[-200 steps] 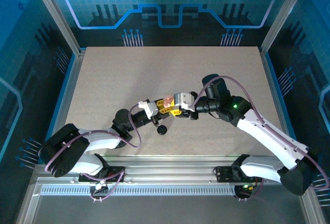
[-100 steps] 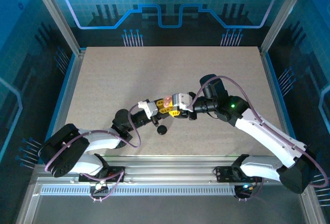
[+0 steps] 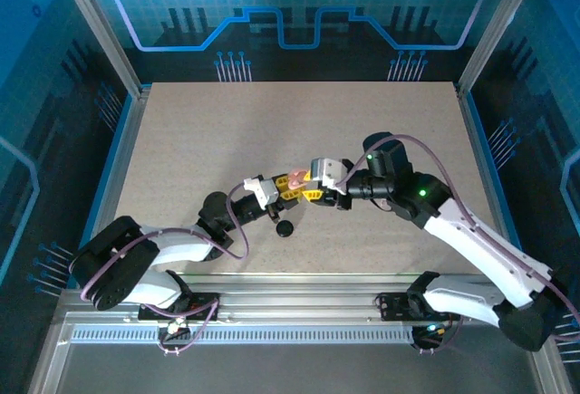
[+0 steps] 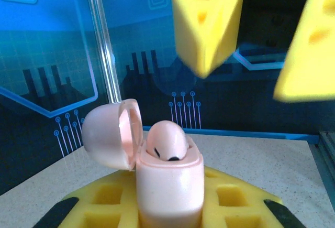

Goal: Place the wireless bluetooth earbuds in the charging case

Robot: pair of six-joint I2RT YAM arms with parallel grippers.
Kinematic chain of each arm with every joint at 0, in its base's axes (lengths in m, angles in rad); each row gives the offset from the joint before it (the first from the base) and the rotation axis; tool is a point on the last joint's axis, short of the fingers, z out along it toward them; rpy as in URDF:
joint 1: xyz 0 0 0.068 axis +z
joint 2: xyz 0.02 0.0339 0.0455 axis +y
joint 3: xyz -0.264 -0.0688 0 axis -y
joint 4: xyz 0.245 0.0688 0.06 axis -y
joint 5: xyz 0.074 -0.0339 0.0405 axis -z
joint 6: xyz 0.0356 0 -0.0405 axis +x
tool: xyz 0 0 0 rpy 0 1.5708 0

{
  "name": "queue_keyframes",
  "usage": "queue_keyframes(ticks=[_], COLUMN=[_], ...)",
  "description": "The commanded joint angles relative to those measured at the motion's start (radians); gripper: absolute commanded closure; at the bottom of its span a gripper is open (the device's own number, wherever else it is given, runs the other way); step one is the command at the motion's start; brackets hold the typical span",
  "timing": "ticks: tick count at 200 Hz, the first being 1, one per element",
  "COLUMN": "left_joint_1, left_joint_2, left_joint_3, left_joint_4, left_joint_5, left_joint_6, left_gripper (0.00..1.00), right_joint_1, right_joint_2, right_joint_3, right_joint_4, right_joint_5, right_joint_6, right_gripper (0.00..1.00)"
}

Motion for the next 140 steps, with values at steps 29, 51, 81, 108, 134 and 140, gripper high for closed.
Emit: queue_keyframes(ticks=[29, 51, 81, 108, 134, 140], left_joint_1=[-0.001, 0.0, 0.0, 0.0, 0.0, 0.0], left_joint_2=[0.063, 0.089, 0.116, 0.13, 0.144, 0.147], left_joint_3=[0.018, 0.021, 0.026, 0.028, 0.032, 0.033], left_joint_4=[0.034, 0.035, 0.034, 0.034, 0.034, 0.034], left_joint_5=[-0.021, -0.025, -0.038, -0.041, -0.045, -0.044], left_joint_6=[0.014, 0.016, 0.014, 0.011, 0.012, 0.012], left_gripper=[0.81, 0.81, 0.81, 0.81, 0.81, 0.81], right_joint_1=[-0.013, -0.026, -0.079, -0.2, -0.305, -0.329], right_joint_2=[-0.111, -0.132, -0.115, -0.058, 0.026, 0.047], right_joint_3=[-0.102, -0.136, -0.147, -0.133, -0.104, -0.094], right_joint_4=[-0.003, -0.004, -0.066, -0.159, -0.248, -0.267], right_joint_5=[0.217, 0.332, 0.529, 0.518, 0.496, 0.481], right_joint_6=[0.238, 0.354, 0.59, 0.786, 0.928, 0.95], right_gripper=[0.66, 0.59, 0.49, 0.48, 0.48, 0.47])
